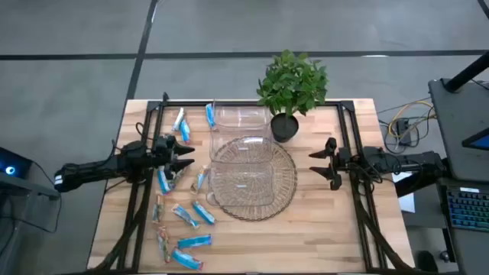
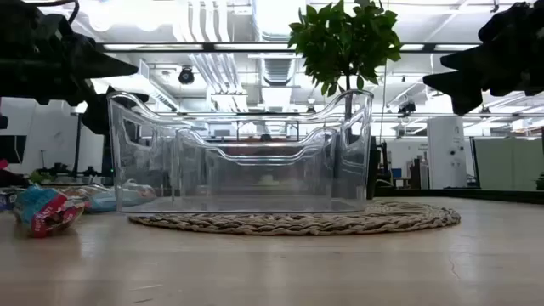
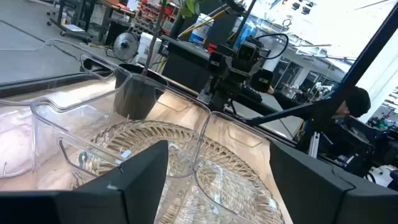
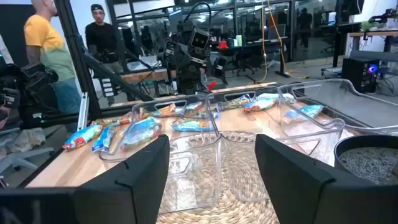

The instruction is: Pick and place Granola Bars by type

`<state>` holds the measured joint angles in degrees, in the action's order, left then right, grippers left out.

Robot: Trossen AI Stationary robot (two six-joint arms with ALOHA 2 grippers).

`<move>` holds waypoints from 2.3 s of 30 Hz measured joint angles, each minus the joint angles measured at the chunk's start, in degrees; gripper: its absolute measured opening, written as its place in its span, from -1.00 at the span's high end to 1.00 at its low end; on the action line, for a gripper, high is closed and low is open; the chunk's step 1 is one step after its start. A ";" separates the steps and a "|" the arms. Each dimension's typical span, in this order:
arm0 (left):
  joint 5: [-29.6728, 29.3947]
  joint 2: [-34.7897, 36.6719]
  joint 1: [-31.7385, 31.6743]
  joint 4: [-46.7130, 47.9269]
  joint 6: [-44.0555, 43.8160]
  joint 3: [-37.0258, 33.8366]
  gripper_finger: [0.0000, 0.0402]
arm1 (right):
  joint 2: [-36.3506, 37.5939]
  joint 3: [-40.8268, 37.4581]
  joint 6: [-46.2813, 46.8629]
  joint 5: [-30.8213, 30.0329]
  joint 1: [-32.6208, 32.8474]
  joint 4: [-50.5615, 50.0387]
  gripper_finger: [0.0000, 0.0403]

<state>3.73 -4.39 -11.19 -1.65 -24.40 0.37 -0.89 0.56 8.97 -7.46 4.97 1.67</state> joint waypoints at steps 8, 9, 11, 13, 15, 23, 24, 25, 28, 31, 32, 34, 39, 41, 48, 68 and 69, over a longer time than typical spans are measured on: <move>-0.01 0.00 0.00 0.07 0.00 -0.01 -0.30 | -0.02 0.02 0.00 -0.02 -0.02 0.00 -0.13; 0.00 0.01 -0.01 0.07 0.00 -0.01 -0.30 | -0.02 0.02 0.00 0.00 0.00 0.00 -0.13; 0.00 -0.01 -0.01 0.07 0.00 -0.01 -0.30 | 0.00 0.02 0.00 -0.02 -0.02 0.00 -0.12; 0.00 0.01 0.01 0.07 -0.02 0.01 -0.30 | 0.00 0.01 0.00 -0.01 0.00 0.01 -0.12; 0.00 0.01 -0.01 0.07 -0.01 0.00 -0.30 | -0.01 0.01 0.00 -0.02 -0.01 0.01 -0.13; 0.00 0.01 0.00 0.07 -0.13 0.00 -0.30 | 0.00 0.00 0.00 0.00 -0.01 0.02 -0.12; 0.00 0.01 0.01 0.07 -0.34 0.00 -0.30 | -0.01 0.01 0.00 0.00 -0.02 0.00 -0.12; 0.00 0.00 0.00 0.07 -0.67 -0.01 -0.30 | 0.00 0.01 0.00 0.00 -0.02 0.00 -0.12; 0.00 0.01 0.00 0.07 -0.74 0.00 -0.30 | 0.00 0.02 0.00 0.00 0.00 0.00 -0.13; 0.00 0.01 0.01 0.07 0.56 -0.01 -0.30 | 0.00 0.02 0.00 -0.02 0.00 0.02 -0.13; -0.04 0.01 0.01 0.07 1.26 -0.01 -0.30 | 0.00 0.02 0.01 -0.02 -0.01 0.00 -0.13; -0.07 -0.01 0.00 0.07 2.62 0.01 -0.30 | -0.02 0.00 0.00 -0.02 -0.01 0.00 -0.12; -0.31 -0.05 -0.01 0.37 3.32 0.01 -0.30 | 0.00 0.02 0.00 -0.02 -0.02 0.02 -0.13; -0.61 -0.70 0.01 0.76 3.93 0.12 -0.30 | -0.02 0.00 0.00 -0.02 0.00 0.00 -0.14; -2.10 -4.17 -0.17 4.66 7.24 5.41 -0.30 | 0.00 0.02 0.00 0.00 -0.02 0.00 -0.12; -11.43 -34.00 -4.23 14.12 14.69 35.03 -0.30 | 0.00 0.02 0.00 0.00 0.00 0.02 -0.13; -13.23 -35.32 -4.25 14.84 16.46 36.65 -0.30 | -0.02 0.00 0.00 -0.02 0.00 0.02 -0.13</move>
<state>-9.50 -39.72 -15.44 13.19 -7.95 37.02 -0.91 0.56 8.97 -7.48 4.97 1.69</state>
